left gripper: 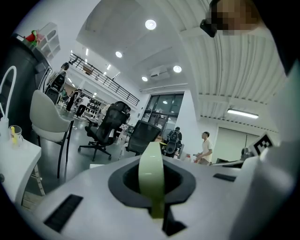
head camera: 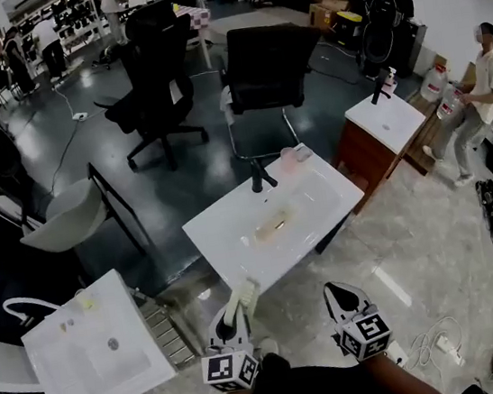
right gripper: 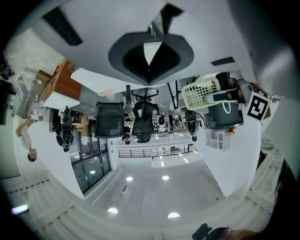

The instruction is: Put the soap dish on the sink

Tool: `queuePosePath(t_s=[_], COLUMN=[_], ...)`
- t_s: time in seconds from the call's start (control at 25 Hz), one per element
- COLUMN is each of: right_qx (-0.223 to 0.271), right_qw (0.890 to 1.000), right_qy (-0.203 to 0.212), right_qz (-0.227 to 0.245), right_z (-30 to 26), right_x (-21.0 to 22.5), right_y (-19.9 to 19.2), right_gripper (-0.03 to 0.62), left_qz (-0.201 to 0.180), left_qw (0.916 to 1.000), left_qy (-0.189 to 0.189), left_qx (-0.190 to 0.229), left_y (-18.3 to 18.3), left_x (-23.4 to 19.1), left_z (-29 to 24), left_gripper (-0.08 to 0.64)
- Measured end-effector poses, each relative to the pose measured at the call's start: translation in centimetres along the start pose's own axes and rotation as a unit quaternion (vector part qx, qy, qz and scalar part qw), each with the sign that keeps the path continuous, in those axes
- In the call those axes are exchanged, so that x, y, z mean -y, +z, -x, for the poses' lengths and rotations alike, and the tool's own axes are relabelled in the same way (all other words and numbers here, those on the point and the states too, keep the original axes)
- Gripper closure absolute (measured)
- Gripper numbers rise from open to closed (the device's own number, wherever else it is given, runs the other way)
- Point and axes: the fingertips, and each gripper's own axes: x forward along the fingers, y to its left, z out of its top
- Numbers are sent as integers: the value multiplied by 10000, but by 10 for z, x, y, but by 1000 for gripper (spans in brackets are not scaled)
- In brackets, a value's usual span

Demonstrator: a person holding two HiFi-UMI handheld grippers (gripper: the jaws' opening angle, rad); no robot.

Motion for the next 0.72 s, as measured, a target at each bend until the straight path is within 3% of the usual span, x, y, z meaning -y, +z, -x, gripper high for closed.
queuePosePath(t_s=[0.28, 0.48, 0.72], right_qx=[-81, -251, -168], right_qw=[9999, 9996, 9998], right_qy=[-73, -95, 131], right_qz=[5, 33, 16], right_z=[-49, -63, -96], right_x=[7, 16, 26], right_y=[16, 11, 21], right_gripper=[594, 594, 594], left_qz=[69, 378, 368], left_qw=[9999, 9991, 9988], left_qy=[-9, 23, 296], left_qx=[-133, -178, -132], left_y=[8, 7, 4], left_x=[-43, -55, -71], left_z=[-45, -61, -76], left_gripper=[538, 538, 538])
